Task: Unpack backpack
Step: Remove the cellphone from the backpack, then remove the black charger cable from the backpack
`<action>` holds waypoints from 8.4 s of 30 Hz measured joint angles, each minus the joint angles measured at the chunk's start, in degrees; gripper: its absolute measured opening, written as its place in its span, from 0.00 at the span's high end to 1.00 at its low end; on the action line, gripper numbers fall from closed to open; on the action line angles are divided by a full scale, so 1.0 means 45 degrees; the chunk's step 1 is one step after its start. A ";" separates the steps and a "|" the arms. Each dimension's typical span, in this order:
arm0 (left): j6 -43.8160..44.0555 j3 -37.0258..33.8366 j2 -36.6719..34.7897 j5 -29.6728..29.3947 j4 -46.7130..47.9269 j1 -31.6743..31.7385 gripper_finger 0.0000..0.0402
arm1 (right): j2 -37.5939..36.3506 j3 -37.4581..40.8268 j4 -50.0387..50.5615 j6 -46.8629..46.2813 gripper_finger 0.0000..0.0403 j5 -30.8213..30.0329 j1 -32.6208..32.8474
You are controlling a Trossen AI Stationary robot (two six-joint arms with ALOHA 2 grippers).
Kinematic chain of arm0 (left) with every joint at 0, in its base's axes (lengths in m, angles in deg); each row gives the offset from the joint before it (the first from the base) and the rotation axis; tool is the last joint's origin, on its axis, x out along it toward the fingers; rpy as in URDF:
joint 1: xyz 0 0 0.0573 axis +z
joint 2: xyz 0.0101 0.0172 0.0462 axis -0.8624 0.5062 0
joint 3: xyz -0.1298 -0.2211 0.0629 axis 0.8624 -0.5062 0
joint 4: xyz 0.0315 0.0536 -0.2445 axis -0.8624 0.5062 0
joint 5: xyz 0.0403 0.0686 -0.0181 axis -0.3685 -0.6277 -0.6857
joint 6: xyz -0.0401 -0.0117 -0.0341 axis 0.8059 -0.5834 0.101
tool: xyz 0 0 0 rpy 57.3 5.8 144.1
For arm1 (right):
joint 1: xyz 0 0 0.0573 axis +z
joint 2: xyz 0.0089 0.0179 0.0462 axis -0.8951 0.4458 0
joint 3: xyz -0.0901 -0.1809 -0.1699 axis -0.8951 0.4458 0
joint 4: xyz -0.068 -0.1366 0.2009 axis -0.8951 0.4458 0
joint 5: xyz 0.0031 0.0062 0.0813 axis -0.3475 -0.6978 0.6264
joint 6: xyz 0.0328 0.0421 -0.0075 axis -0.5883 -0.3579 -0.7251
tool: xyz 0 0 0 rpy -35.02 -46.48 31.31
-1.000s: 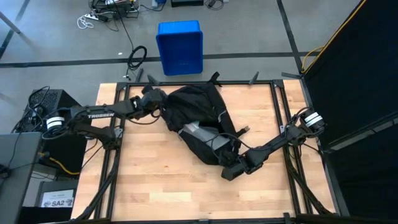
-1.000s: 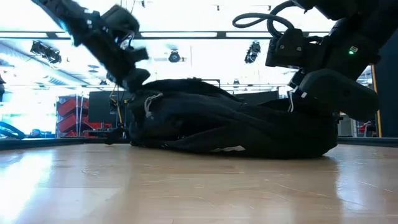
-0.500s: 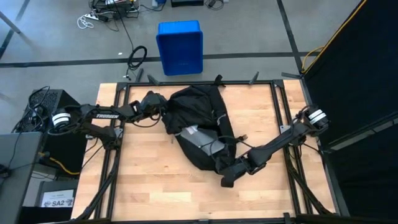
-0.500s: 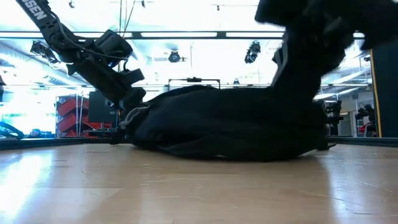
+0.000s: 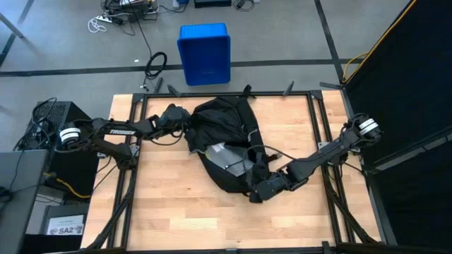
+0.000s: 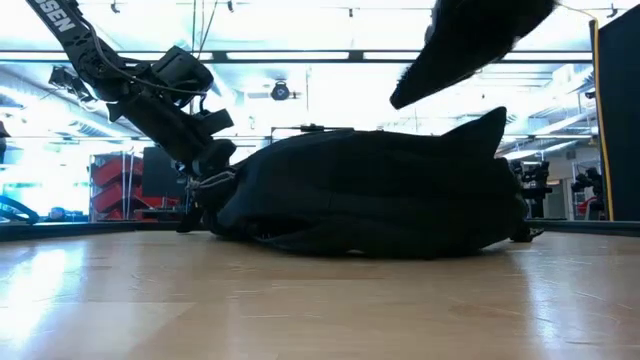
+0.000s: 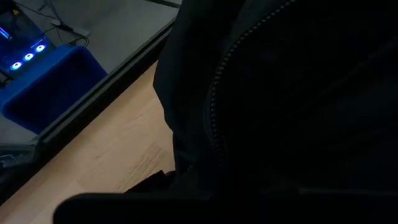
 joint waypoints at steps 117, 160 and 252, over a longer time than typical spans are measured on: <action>-0.0098 0.0010 0.0020 0.1507 0.0601 -0.0039 1.00 | -0.3932 -0.0620 0.6540 -0.1082 1.00 0.1010 -0.3639; -0.0088 0.0005 0.0025 0.1497 0.0558 -0.0039 1.00 | 0.0110 0.0939 1.2649 -0.8124 0.66 0.6284 -0.2916; -0.0035 0.0005 0.0025 0.1599 0.0684 -0.0039 1.00 | -0.4150 -0.3699 0.8502 -0.3276 1.00 -0.8880 0.0951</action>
